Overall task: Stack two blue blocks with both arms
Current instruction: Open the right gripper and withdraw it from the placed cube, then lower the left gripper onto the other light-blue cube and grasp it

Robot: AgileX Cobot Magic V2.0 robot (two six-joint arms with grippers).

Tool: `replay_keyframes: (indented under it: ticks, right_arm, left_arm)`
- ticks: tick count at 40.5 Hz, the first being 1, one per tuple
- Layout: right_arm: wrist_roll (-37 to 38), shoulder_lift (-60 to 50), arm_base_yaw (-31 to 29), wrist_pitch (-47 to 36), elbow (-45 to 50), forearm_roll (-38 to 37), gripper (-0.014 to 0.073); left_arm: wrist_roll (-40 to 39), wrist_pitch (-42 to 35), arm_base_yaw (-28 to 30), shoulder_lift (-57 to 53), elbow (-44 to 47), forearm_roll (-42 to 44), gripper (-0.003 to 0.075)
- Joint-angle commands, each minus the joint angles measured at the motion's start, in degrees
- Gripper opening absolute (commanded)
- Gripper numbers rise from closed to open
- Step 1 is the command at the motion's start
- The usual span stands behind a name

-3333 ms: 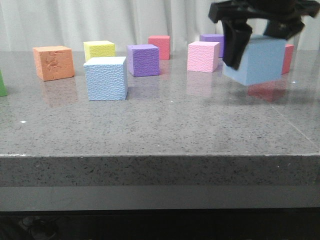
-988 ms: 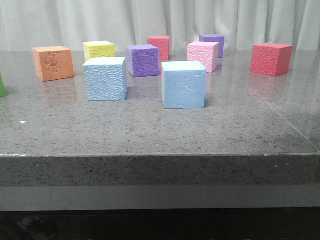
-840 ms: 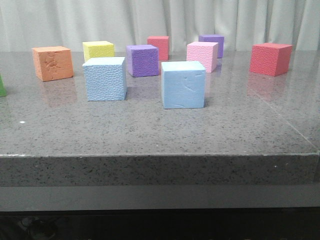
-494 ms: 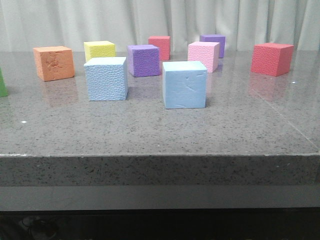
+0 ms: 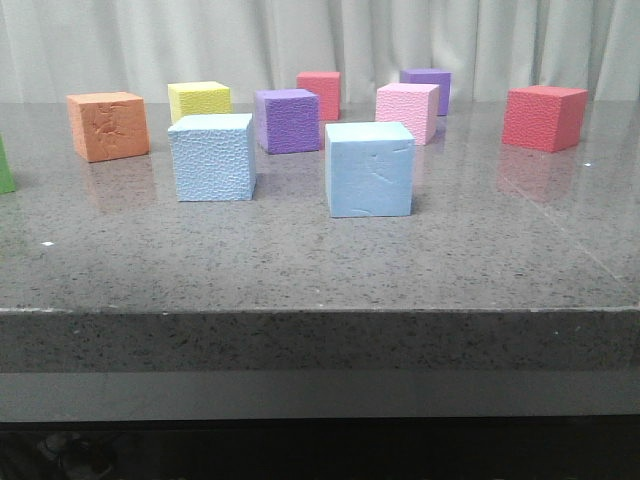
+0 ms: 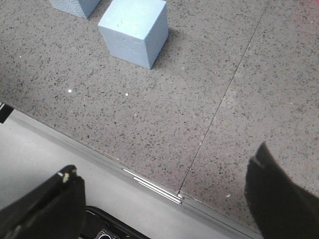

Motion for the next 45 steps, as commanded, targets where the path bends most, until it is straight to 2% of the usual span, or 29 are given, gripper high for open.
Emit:
replay_keyframes:
  ticks: [1, 7, 15, 24, 29, 40, 45]
  right_arm:
    - [-0.09, -0.24, -0.23, -2.95, -1.3, -0.3, 0.0653]
    - [-0.09, -0.24, -0.23, -2.95, -1.3, -0.3, 0.0653]
    - [-0.09, -0.24, -0.23, -2.95, -1.3, -0.3, 0.0653]
    - [-0.09, -0.24, -0.23, -2.95, -1.3, -0.3, 0.0653]
    - [-0.09, -0.24, -0.23, -2.95, -1.3, -0.3, 0.0653]
    - [-0.09, -0.24, -0.23, -2.95, -1.3, -0.3, 0.0653]
    - [-0.09, -0.24, -0.23, -2.95, -1.3, -0.3, 0.0653]
  left_arm:
    - [-6.03, -2.03, -0.68, 6.36, -7.42, 3.6, 0.0625]
    - [-17.46, 6.59, -0.68, 19.22, -18.68, 11.7, 0.0625]
    - [-23.03, 19.71, -0.68, 34.44, -34.79, 16.24, 0.0625]
    - [-28.57, 30.54, -0.68, 47.57, -49.12, 16.52, 0.0625]
    - [-30.48, 33.7, -0.68, 51.5, -52.33, 16.56, 0.0625]
    - [-31.57, 33.65, -0.68, 54.58, -52.65, 16.56, 0.0617]
    - [-31.57, 33.07, -0.68, 54.47, -52.74, 16.56, 0.0542]
